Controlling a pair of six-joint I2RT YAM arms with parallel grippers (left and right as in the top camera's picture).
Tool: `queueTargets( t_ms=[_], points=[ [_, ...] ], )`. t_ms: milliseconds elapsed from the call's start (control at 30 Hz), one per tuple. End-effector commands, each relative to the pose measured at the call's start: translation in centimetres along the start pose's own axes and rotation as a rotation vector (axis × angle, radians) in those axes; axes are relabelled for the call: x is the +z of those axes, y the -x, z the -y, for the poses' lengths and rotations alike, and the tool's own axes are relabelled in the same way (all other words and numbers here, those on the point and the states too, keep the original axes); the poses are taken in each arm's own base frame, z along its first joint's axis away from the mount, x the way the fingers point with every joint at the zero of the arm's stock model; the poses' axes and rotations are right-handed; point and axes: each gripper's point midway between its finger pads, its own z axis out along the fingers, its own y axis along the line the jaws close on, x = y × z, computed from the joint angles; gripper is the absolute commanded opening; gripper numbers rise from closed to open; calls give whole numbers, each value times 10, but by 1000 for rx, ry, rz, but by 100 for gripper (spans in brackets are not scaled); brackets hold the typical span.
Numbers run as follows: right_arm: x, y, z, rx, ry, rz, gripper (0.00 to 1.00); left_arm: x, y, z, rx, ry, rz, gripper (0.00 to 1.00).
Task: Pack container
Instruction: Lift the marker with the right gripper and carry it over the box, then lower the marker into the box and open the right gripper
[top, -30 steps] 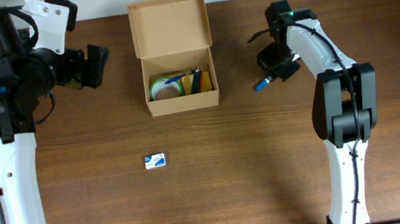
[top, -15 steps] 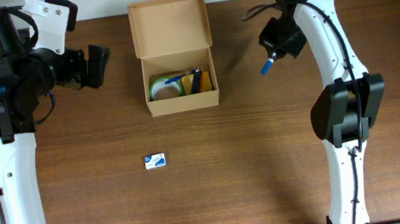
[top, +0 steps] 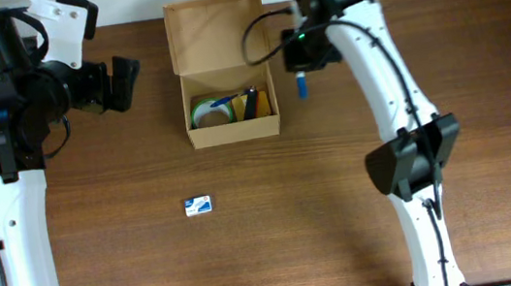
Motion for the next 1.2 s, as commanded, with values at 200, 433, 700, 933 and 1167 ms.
queueTargets(
  t_ms=[200, 433, 700, 933, 1167],
  points=[
    [6, -2, -67, -526, 32, 63, 4, -55, 18, 5, 9, 81, 117, 100],
    [8, -13, -106, -1118, 39, 100, 4, -65, 18, 8, 14, 85, 131, 100],
    [13, -16, -118, -1624, 24, 121, 4, -65, 17, 9, 12, 83, 124, 100],
    [38, -14, -114, -1703, 23, 105, 4, -65, 17, 9, 11, 83, 124, 100],
    [74, 3, -106, -1691, -12, 147, 4, -65, 17, 9, 11, 82, 124, 100]
  ],
)
